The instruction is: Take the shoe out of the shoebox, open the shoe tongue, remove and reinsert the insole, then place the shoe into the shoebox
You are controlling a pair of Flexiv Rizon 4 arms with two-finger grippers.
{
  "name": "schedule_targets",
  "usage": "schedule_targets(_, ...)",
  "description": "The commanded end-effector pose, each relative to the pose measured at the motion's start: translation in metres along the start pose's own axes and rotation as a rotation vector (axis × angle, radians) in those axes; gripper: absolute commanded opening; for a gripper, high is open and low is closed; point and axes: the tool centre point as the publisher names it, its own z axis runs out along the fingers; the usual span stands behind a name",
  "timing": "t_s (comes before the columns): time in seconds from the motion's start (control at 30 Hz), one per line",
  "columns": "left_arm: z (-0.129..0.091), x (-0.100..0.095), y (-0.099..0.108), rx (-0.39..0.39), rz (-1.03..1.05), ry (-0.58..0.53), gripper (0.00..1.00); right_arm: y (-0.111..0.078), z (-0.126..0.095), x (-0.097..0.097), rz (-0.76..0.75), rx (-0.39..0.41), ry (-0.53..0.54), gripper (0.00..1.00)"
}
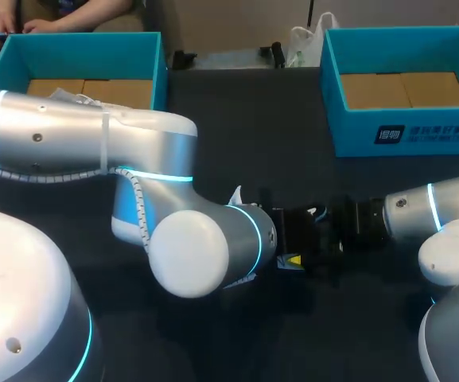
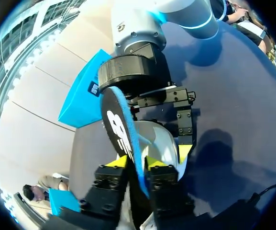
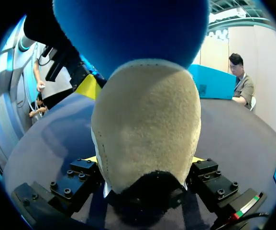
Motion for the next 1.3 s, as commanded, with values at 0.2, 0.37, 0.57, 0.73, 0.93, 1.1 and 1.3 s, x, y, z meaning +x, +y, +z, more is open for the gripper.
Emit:
schedule_targets(0.2, 0.004, 0.005, -0.001, 0.002, 0.003, -0.011, 0.00, 0.000, 0.001, 0.002, 0.000, 0.002, -0.001, 0.00)
schedule_targets(0.37, -0.002, 0.003, -0.002, 0.011, 0.002, -0.006, 0.00, 0.000, 0.001, 0.002, 0.000, 0.002, -0.001, 0.00)
schedule_targets(0.57, -0.014, -0.005, -0.008, 0.018, 0.002, 0.016, 0.00, 0.000, 0.001, 0.002, 0.000, 0.002, -0.001, 0.00)
schedule_targets(0.73, -0.023, -0.009, -0.012, 0.023, 0.033, 0.038, 0.00, 0.000, 0.001, 0.002, 0.000, 0.002, -0.001, 0.00)
schedule_targets(0.93, -0.032, -0.013, -0.019, 0.025, 0.070, 0.048, 0.00, 0.000, 0.001, 0.002, 0.000, 0.002, -0.001, 0.00)
schedule_targets(1.1, -0.039, -0.019, -0.025, 0.036, 0.083, 0.061, 0.00, 0.000, 0.001, 0.002, 0.000, 0.002, -0.001, 0.00)
schedule_targets(1.3, -0.048, -0.023, -0.035, 0.060, 0.147, 0.117, 0.00, 0.000, 0.001, 0.002, 0.000, 0.002, -0.001, 0.00)
